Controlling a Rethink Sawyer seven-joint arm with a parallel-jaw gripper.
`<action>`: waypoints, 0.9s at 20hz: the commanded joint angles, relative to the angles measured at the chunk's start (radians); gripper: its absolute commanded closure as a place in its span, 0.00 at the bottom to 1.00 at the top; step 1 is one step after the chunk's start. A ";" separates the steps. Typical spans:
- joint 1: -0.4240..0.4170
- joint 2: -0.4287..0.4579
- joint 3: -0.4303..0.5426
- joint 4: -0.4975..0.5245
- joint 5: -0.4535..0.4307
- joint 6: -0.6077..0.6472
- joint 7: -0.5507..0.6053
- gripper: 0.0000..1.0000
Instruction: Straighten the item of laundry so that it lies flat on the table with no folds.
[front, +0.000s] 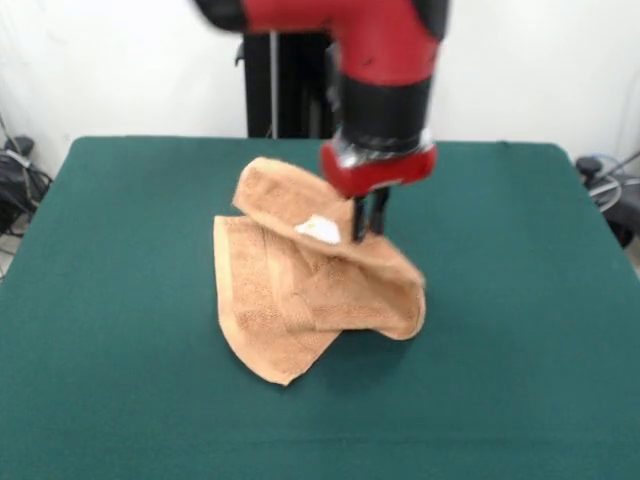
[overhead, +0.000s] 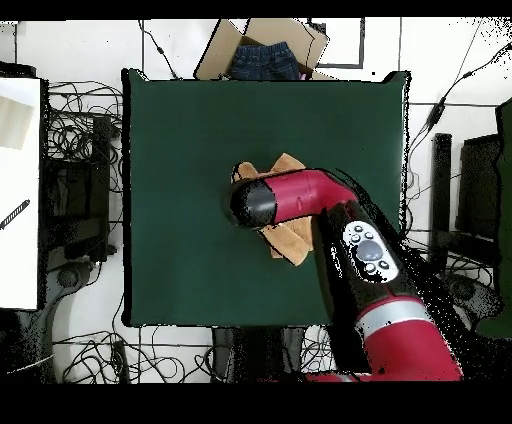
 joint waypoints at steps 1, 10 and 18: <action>0.114 -0.193 -0.052 0.171 0.105 0.132 0.202 1.00; 0.236 -0.162 -0.176 0.231 0.090 -0.086 0.349 1.00; 0.349 -0.040 -0.309 0.254 0.098 -0.327 0.432 1.00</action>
